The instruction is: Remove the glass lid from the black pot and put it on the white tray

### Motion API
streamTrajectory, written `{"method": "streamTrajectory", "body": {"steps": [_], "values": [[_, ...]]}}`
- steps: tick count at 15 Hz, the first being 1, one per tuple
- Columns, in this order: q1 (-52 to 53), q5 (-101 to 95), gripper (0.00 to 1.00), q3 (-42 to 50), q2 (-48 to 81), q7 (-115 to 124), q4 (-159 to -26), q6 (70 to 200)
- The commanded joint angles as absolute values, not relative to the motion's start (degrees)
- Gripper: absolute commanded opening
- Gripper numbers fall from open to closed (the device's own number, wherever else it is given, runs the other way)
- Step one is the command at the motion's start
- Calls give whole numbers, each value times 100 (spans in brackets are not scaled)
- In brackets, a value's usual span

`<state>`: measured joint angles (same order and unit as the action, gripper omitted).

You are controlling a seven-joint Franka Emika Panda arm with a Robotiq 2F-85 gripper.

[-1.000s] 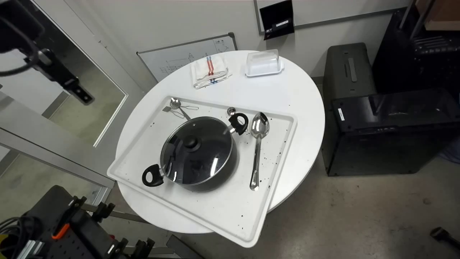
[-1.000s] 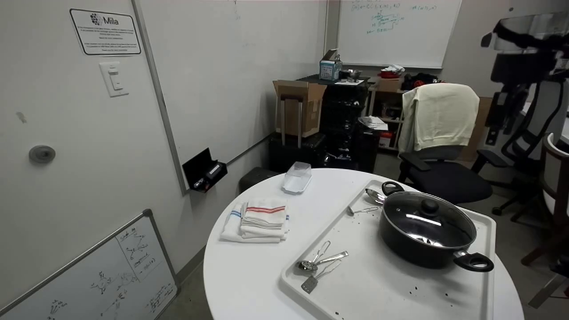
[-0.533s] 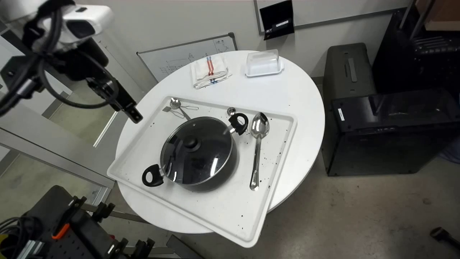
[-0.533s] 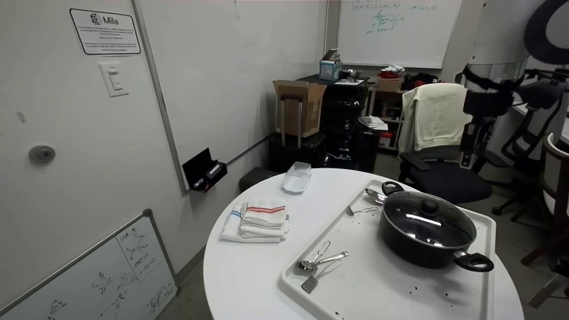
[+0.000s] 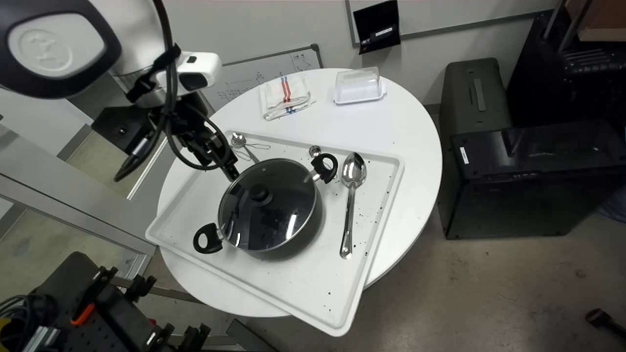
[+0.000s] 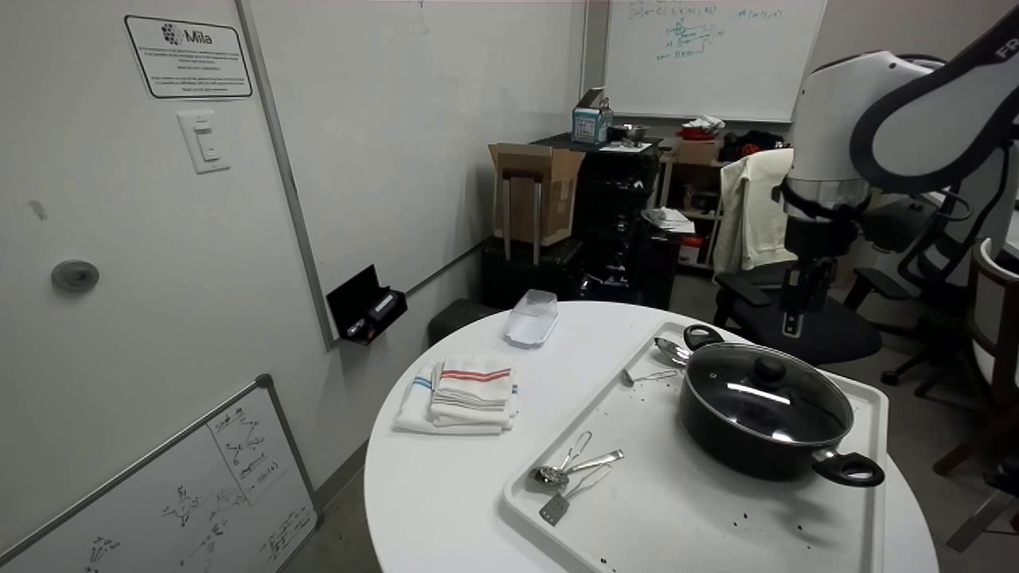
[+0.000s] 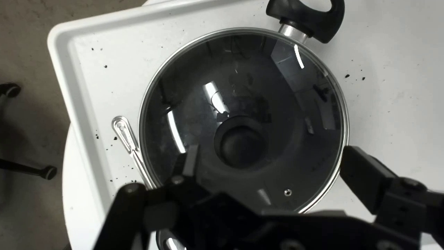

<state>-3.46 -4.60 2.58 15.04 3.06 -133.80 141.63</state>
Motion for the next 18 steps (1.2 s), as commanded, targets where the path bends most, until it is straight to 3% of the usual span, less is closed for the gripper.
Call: {"method": "streamTrajectory", "body": {"steps": [1, 18], "values": [[-355, -370, 100, 282, 2189, 159, -12907, 14439], [-303, -497, 100, 389, 3142, 196, -12640, 15059]]}}
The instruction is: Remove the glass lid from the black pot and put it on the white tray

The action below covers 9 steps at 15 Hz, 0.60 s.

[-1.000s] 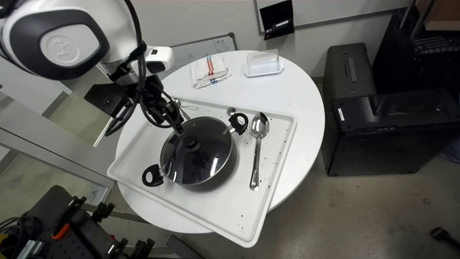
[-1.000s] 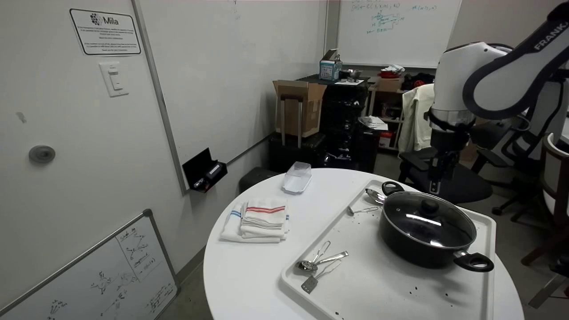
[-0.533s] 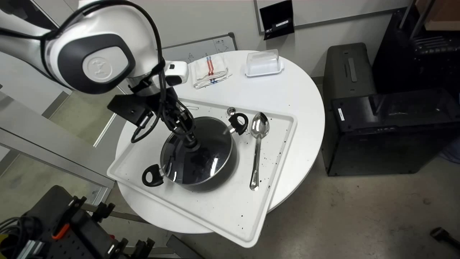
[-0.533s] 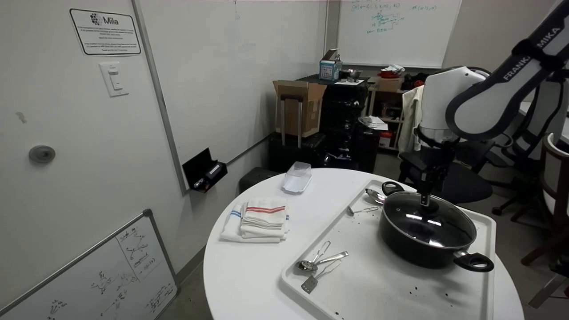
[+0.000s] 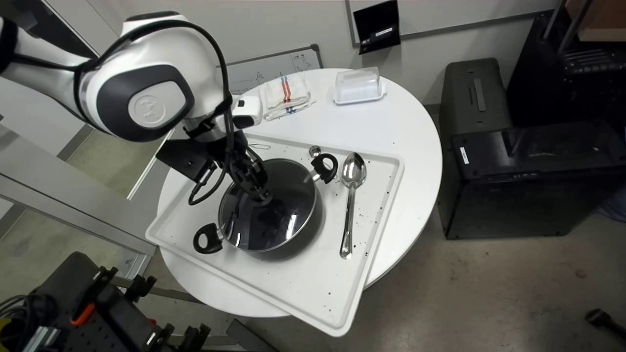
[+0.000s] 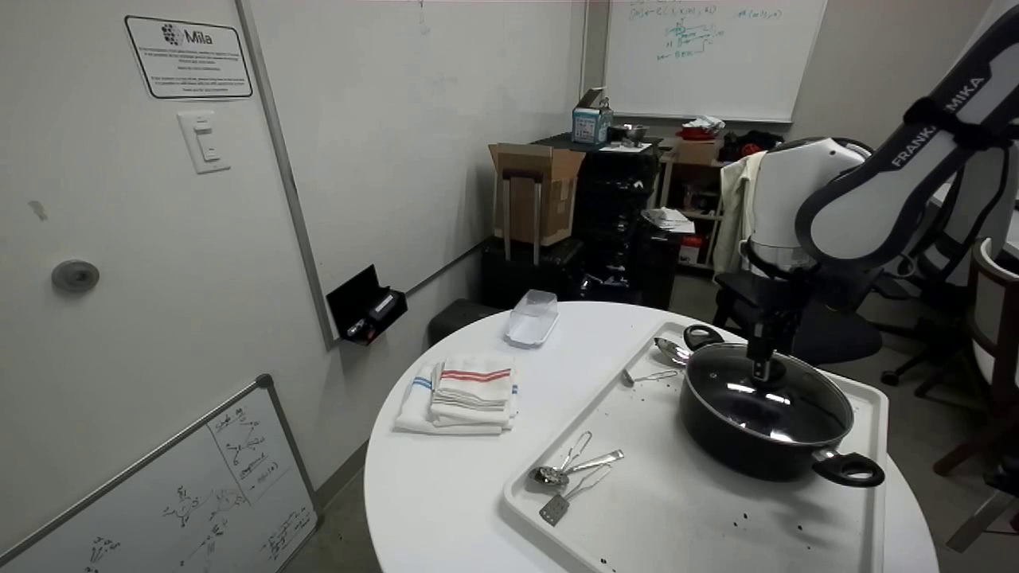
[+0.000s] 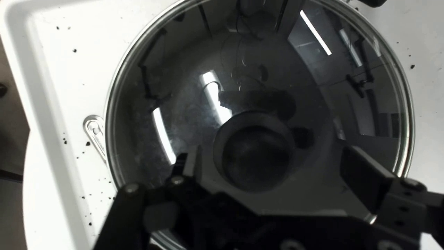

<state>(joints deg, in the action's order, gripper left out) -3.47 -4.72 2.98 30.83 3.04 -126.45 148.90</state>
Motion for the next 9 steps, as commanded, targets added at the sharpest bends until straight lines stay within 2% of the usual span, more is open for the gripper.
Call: {"method": "streamTrajectory", "body": {"steps": [1, 7, 8, 9], "values": [[-304, -501, 100, 404, 3152, 200, -12641, 15078], [-312, -505, 100, 482, 3224, 210, -12636, 15157], [-311, -506, 90, 487, 3222, 209, -12639, 15172], [-307, -511, 74, 491, 3218, 207, -12644, 15197]]}}
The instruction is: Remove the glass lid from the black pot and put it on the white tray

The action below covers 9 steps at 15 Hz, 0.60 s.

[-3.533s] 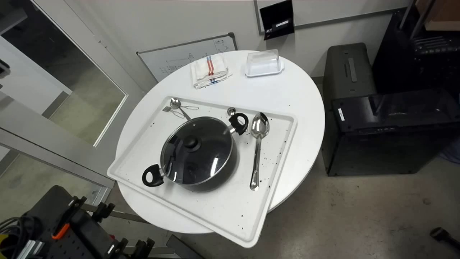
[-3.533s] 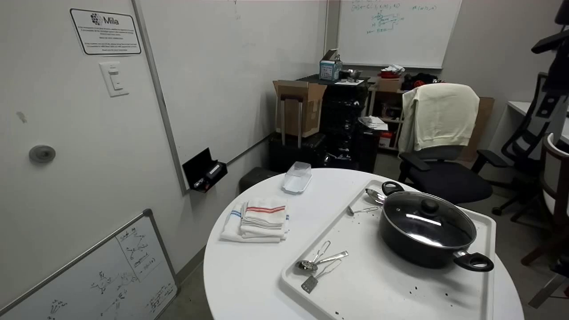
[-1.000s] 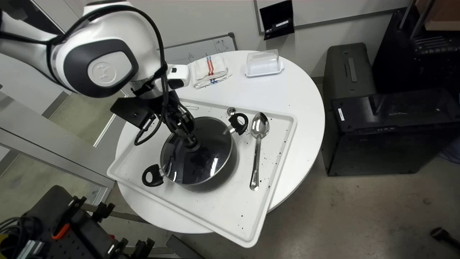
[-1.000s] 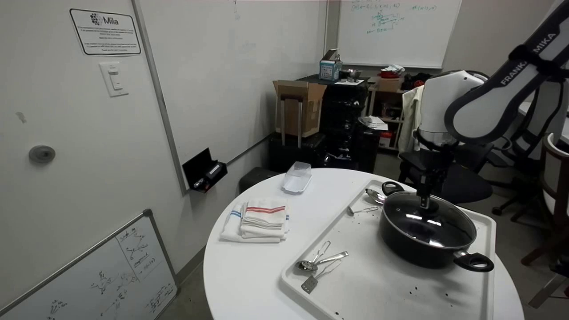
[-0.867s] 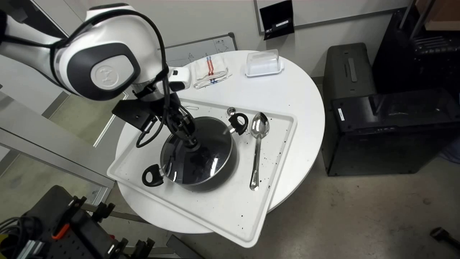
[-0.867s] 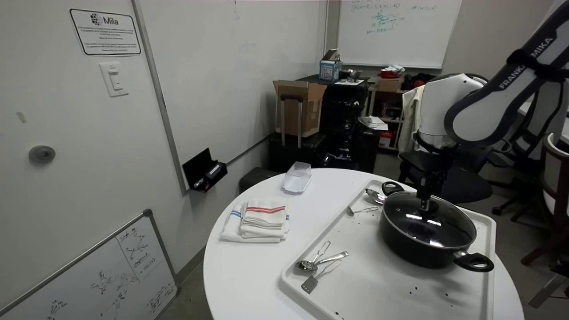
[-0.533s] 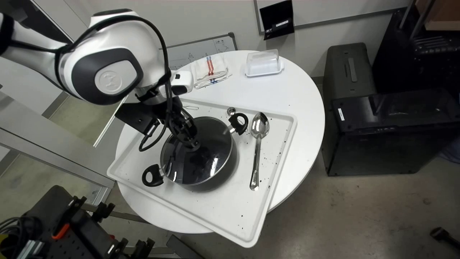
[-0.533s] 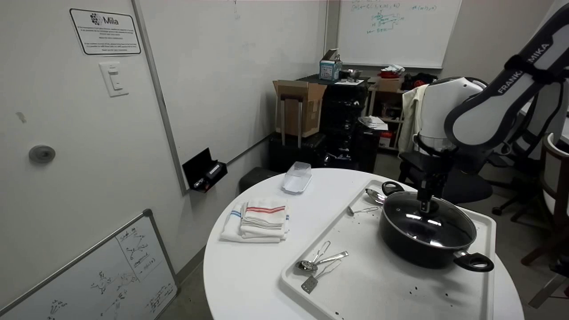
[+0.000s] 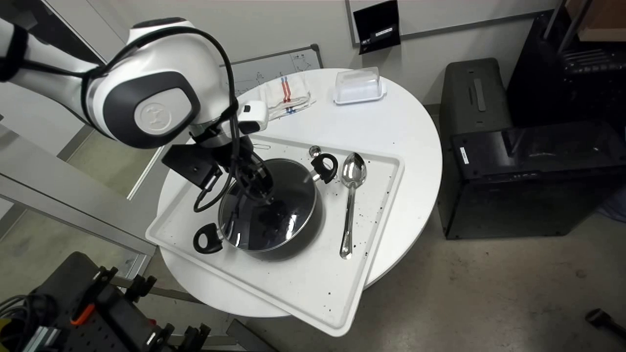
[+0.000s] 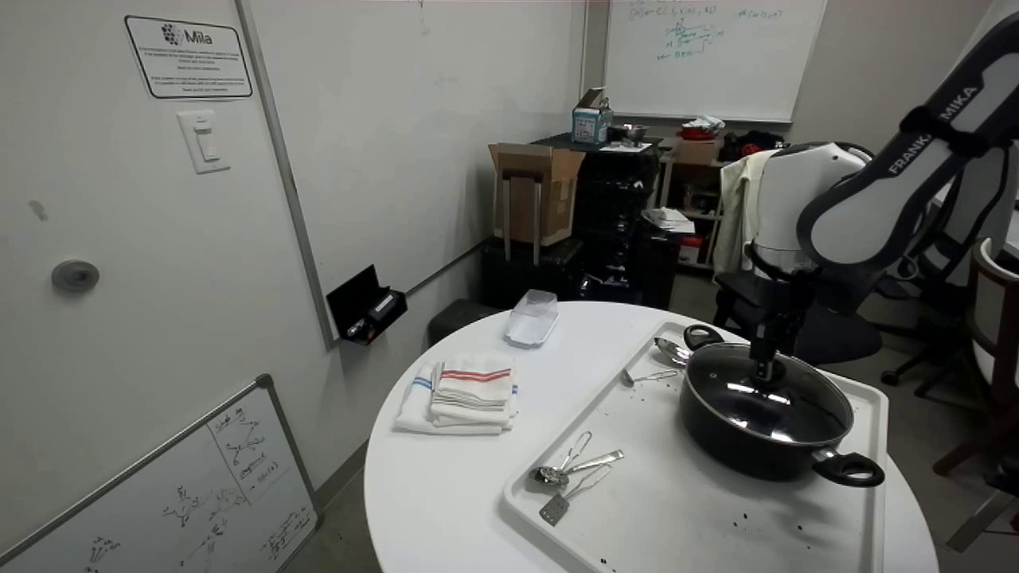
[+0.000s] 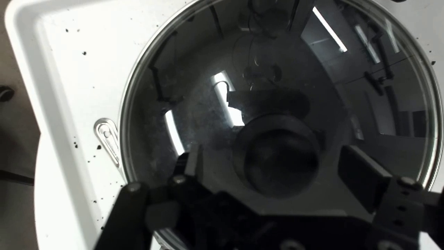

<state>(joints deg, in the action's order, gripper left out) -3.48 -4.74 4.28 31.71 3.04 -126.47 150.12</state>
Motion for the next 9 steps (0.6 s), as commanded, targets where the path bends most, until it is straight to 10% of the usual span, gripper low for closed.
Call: {"method": "streamTrajectory", "body": {"steps": [1, 6, 9], "values": [[-309, -509, 67, 488, 3212, 199, -12650, 15223], [-286, -513, 28, 481, 3189, 189, -12682, 15340], [-293, -511, 25, 481, 3157, 180, -12707, 15345]]}}
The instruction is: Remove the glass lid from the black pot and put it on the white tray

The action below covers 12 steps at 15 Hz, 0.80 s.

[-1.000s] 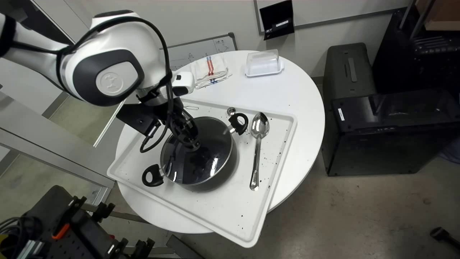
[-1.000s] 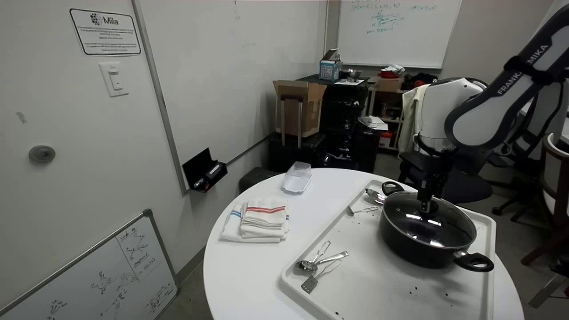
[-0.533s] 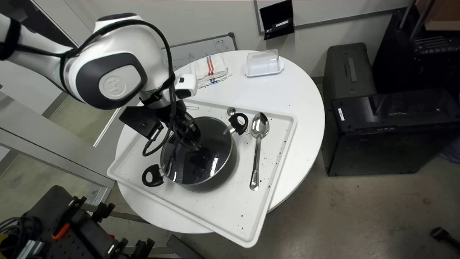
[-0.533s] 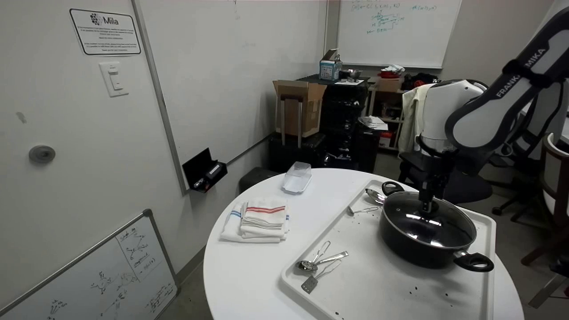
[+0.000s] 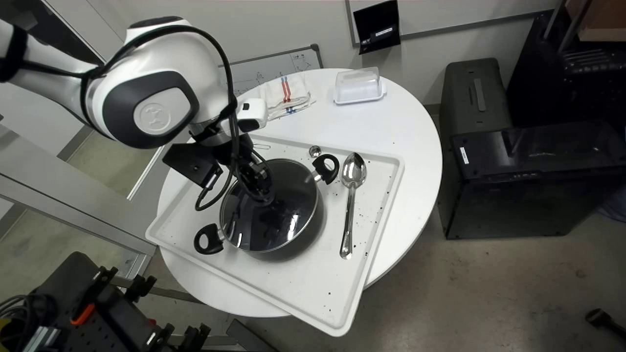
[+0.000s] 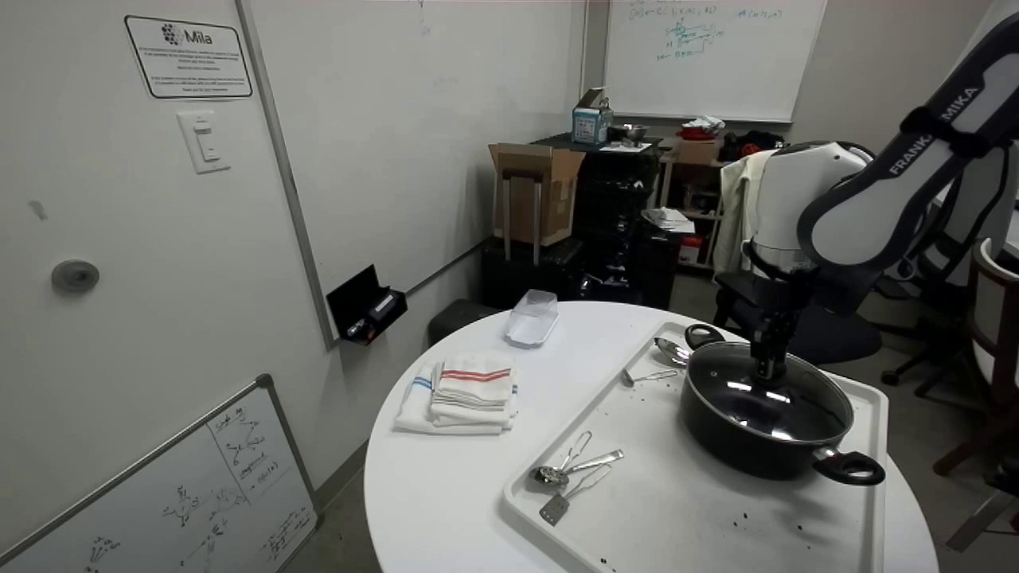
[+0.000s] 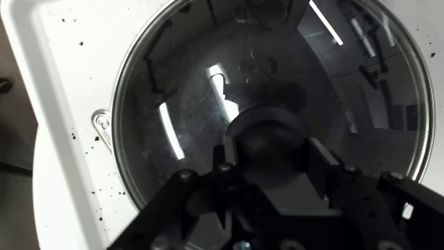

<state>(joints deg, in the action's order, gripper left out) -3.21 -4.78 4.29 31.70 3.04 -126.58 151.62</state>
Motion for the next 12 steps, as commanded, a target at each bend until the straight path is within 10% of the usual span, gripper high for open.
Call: {"method": "streamTrajectory", "body": {"steps": [1, 12], "values": [[-300, -507, 25, 479, 3132, 171, -12723, 15336], [-362, -510, 25, 454, 2186, -135, -13381, 15348]]}}
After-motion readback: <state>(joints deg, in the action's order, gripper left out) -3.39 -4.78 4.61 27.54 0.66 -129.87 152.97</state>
